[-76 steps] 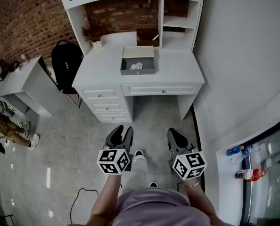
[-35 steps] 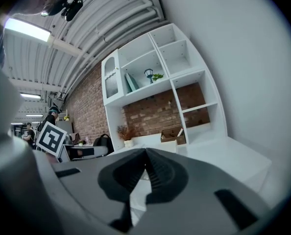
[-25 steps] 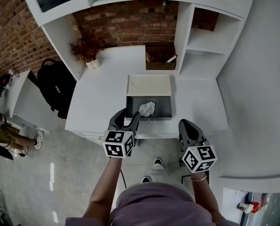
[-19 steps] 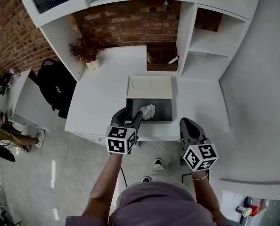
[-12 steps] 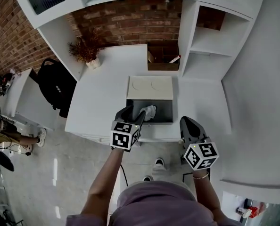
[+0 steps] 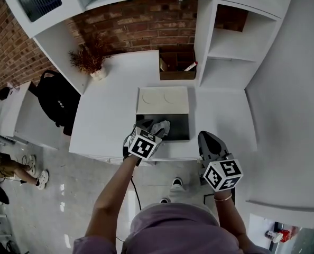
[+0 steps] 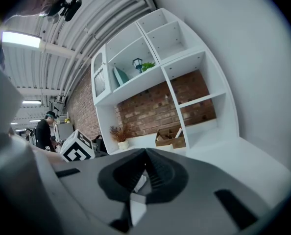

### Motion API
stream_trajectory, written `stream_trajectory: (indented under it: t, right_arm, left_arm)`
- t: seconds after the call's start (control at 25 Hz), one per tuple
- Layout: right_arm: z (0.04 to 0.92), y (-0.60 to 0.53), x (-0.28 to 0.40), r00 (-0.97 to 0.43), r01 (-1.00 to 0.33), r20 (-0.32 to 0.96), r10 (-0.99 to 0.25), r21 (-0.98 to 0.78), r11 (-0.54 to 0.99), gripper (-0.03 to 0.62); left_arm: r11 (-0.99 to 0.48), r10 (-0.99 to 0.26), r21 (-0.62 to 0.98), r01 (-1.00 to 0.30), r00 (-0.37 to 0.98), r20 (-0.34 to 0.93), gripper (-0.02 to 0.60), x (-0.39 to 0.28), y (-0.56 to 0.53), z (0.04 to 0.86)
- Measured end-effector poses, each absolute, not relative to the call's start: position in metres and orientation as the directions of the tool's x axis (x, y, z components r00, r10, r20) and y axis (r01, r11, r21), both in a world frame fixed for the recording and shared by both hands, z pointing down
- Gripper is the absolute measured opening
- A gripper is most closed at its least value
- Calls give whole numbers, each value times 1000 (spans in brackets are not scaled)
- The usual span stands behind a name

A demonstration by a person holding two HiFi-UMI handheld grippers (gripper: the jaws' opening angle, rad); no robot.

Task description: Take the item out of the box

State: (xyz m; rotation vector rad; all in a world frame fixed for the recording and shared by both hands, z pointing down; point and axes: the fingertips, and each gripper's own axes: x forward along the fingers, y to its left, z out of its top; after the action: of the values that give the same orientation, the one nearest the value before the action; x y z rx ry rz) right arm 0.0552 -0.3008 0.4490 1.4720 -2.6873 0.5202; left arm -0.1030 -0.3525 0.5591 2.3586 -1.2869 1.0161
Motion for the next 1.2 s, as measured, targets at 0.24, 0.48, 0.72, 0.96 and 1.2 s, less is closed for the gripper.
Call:
stream_trajectory:
  t: [0.24,0.48,0.72,0.96,1.2]
  right_arm:
    - [453,-303,62,-542,-829,193,-818,-285,481,2]
    - [455,-308,66,-537,-831,197,-820,-290,474,2]
    - [457,-311,70,-531,-835,202,-823,-292,467,2]
    - [460,-312,73,-523,-839,212,-826,-297,455,2]
    - [462,-312,73,-521,-840,215,-826,-303,451,2]
  left_arm:
    - [-646,-526,-111,-755,335,782,225,-92,-359,584]
    - [-725,-413,-107,-680,305,858,237,-85,-362,608]
    - [-762,-323,-73,-644,279,904,241,-82,-364,624]
    - [-778,-267,-47,-626,263,927,235,-77,-364,635]
    - [-773,-235,-10,-634,272,933,211,-76,-363,640]
